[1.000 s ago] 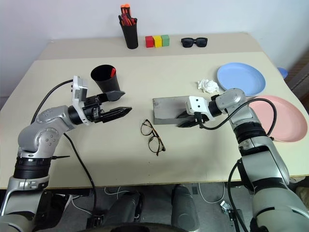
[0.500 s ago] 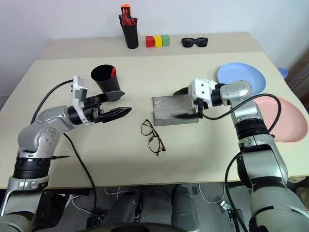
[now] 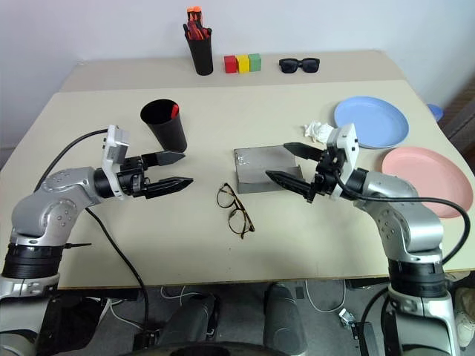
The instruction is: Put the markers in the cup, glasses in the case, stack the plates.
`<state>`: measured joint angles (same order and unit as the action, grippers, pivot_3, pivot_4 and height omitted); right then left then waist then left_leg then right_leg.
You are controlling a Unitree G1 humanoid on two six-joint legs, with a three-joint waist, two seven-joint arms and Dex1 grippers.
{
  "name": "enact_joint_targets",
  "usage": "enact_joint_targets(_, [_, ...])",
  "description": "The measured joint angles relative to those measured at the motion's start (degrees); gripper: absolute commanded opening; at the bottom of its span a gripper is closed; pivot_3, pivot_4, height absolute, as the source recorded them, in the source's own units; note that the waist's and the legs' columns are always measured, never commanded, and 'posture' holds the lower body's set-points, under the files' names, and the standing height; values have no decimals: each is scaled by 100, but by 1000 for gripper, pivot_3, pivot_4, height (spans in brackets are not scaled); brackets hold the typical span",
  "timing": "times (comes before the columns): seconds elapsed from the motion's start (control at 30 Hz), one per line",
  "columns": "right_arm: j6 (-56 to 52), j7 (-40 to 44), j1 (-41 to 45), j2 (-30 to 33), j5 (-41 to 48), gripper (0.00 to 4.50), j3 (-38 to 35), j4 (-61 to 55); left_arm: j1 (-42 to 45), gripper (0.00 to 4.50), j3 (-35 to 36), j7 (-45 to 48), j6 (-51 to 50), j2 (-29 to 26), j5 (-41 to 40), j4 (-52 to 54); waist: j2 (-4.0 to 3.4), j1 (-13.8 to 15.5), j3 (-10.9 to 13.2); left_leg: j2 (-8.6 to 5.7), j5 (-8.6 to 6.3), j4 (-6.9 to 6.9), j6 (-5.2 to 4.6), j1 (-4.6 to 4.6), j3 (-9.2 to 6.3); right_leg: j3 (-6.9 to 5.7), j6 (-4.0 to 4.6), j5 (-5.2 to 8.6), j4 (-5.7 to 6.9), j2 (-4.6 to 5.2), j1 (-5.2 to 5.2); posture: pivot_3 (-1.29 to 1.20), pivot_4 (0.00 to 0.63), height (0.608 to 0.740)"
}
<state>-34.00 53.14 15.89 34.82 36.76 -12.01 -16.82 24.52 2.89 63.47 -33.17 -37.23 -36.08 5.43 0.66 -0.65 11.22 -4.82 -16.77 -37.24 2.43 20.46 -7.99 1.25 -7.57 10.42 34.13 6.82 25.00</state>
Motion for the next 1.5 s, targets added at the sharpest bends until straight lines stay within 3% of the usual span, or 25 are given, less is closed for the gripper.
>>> enact_joint_targets(0.3, [-142,-458,-391,40,172,4420,-235,-408,156,4500,-1025,595,1038,52,900,-16,1,3,0,7,0,-5,-1,-3,9,1,0,0,-2,-2,-6,0,150,740])
enact_joint_targets(0.57, [-5,-554,-309,46,141,4420,-143,-403,1276,4500,-1661,1393,3727,205,2329,-1690,1,6,-1,6,-1,-4,-3,-1,10,0,1,-2,-11,-3,-7,0,150,740])
enact_joint_targets(0.77, [75,-567,-231,46,46,4420,-44,-382,1803,4500,-2181,1751,4992,753,2867,-2669,2,10,-1,6,-2,-6,-5,0,10,0,0,-2,-11,-3,-8,0,150,740])
enact_joint_targets(0.97, [125,-605,-216,46,9,4420,-8,-318,2122,4500,-2475,2199,5499,1064,3066,-3390,2,-9,-1,6,-3,-7,-7,-2,10,-1,0,-2,-7,-5,-8,0,150,740])
enact_joint_targets(1.3, [153,-603,-174,45,2,4420,40,-286,3486,4500,-2552,2810,5715,1619,3135,-5105,4,2,0,2,-8,-20,-16,2,9,-2,-6,-3,-8,-5,-14,0,150,740])
enact_joint_targets(1.5, [178,-596,-161,45,0,4420,44,-190,3793,4500,-3482,2883,5659,1581,2640,-5597,4,-20,0,3,-11,-21,-22,1,8,-1,-7,-3,-6,-6,-13,0,150,740])
